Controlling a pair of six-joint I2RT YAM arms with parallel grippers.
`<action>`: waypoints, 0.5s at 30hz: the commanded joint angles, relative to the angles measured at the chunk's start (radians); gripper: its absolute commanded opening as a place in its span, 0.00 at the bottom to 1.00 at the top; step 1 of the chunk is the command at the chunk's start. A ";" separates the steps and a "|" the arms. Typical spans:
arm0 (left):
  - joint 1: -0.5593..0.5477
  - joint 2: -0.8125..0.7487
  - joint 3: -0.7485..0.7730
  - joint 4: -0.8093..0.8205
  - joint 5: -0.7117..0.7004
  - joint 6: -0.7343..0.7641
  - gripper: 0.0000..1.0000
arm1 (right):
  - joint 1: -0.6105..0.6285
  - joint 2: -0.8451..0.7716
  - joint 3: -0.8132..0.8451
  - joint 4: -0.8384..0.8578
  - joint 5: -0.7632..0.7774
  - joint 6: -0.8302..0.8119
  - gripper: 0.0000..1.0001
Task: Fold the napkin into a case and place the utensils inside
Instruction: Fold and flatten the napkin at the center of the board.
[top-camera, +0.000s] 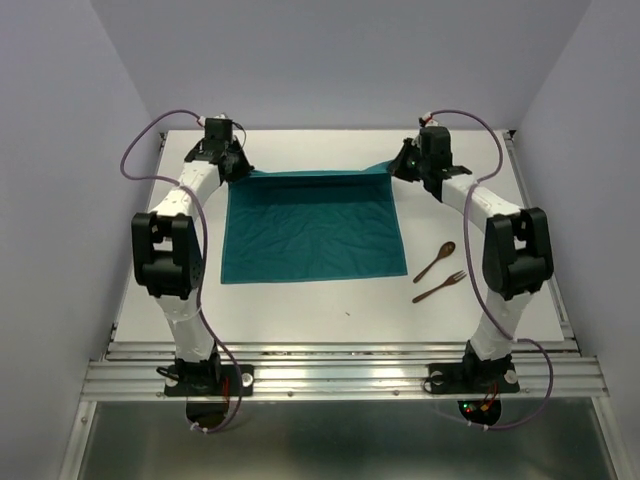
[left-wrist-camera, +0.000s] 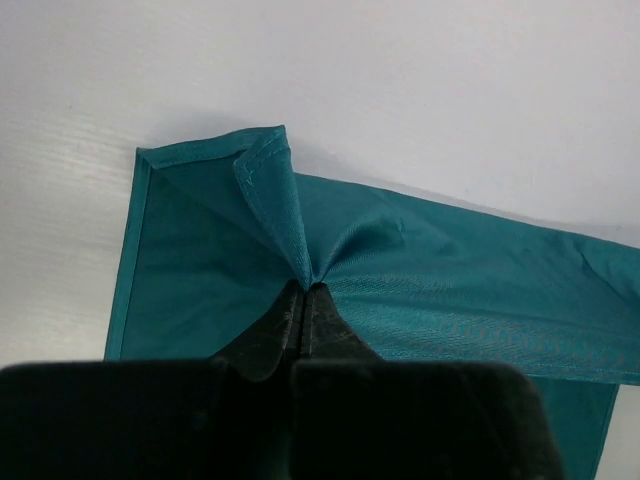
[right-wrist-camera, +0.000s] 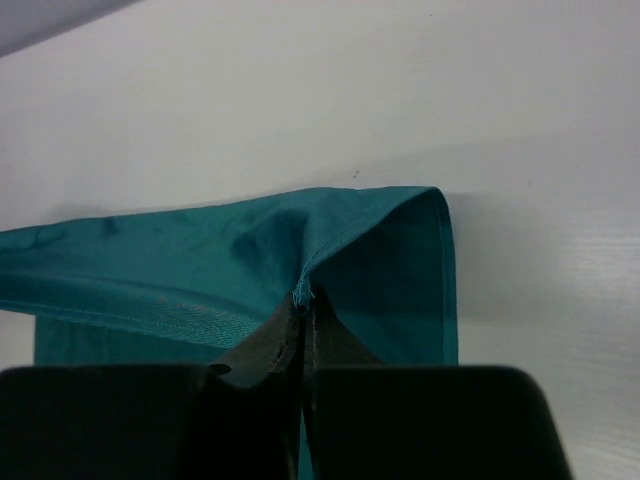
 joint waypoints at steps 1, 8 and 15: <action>0.035 -0.211 -0.139 0.048 -0.067 0.014 0.00 | -0.033 -0.238 -0.189 0.134 -0.034 0.069 0.01; 0.035 -0.406 -0.394 0.097 0.002 -0.046 0.00 | -0.021 -0.419 -0.412 0.022 -0.082 0.129 0.01; 0.035 -0.504 -0.647 0.179 0.048 -0.089 0.00 | 0.011 -0.519 -0.618 -0.006 -0.090 0.189 0.01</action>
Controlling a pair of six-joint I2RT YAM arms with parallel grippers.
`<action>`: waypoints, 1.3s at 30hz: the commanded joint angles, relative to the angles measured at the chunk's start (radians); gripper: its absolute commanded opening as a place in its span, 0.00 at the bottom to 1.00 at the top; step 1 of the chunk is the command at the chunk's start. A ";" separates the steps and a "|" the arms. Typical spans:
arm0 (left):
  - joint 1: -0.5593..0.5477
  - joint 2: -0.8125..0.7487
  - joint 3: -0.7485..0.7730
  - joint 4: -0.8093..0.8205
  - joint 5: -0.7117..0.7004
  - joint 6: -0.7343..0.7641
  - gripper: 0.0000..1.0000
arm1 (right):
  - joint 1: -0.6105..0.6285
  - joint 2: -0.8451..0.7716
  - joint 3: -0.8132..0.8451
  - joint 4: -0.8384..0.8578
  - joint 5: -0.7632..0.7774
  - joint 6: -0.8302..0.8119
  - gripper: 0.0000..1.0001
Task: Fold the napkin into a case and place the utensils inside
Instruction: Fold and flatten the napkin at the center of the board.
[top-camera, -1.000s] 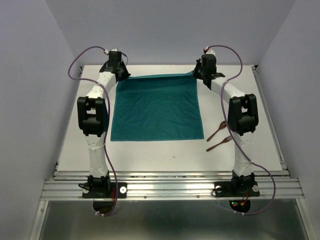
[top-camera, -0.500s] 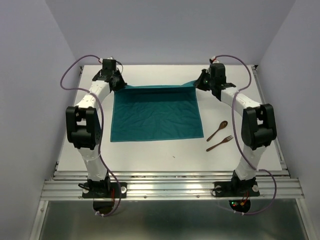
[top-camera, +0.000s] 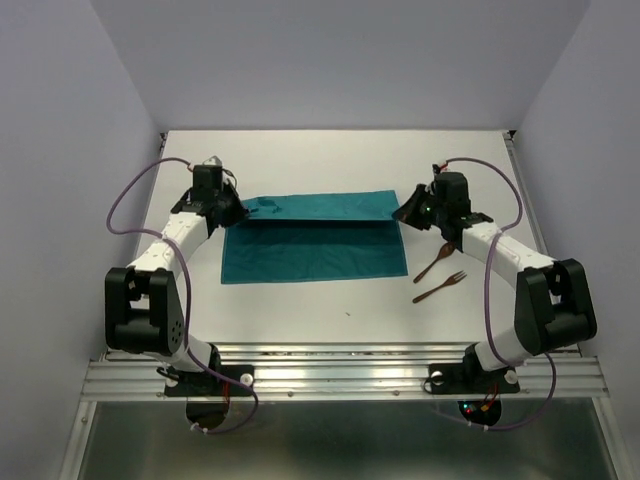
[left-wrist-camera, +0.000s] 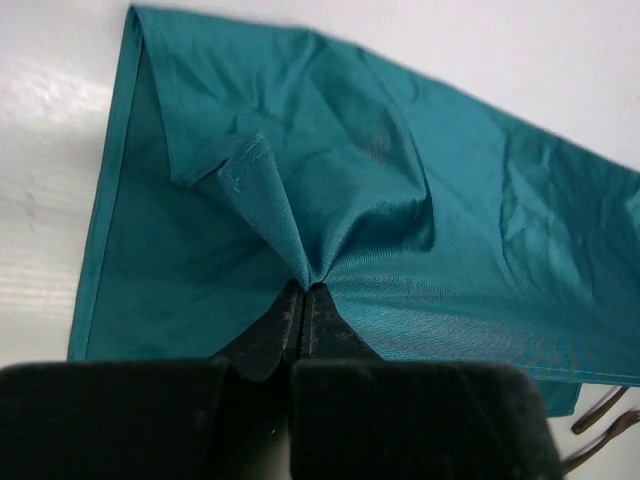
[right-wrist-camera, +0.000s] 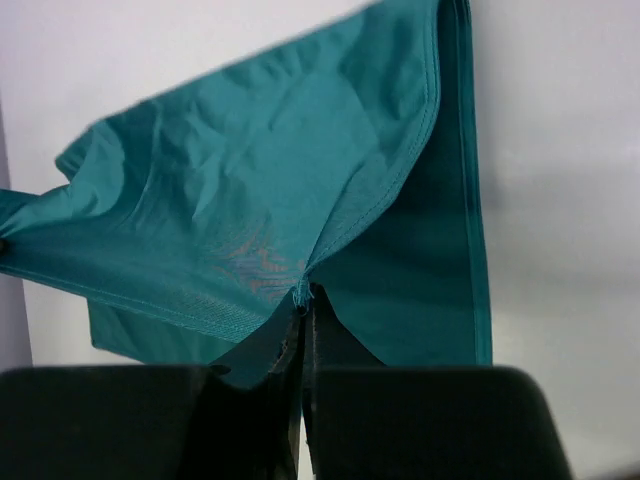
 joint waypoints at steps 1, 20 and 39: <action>0.028 -0.050 -0.098 0.060 -0.028 -0.023 0.00 | -0.002 -0.054 -0.078 -0.032 0.022 0.036 0.01; 0.025 -0.103 -0.145 -0.015 -0.053 -0.009 0.00 | 0.018 -0.056 -0.114 -0.090 -0.027 -0.005 0.01; 0.016 -0.150 -0.106 -0.157 -0.174 -0.127 0.88 | 0.036 0.018 -0.177 -0.092 -0.030 -0.022 0.20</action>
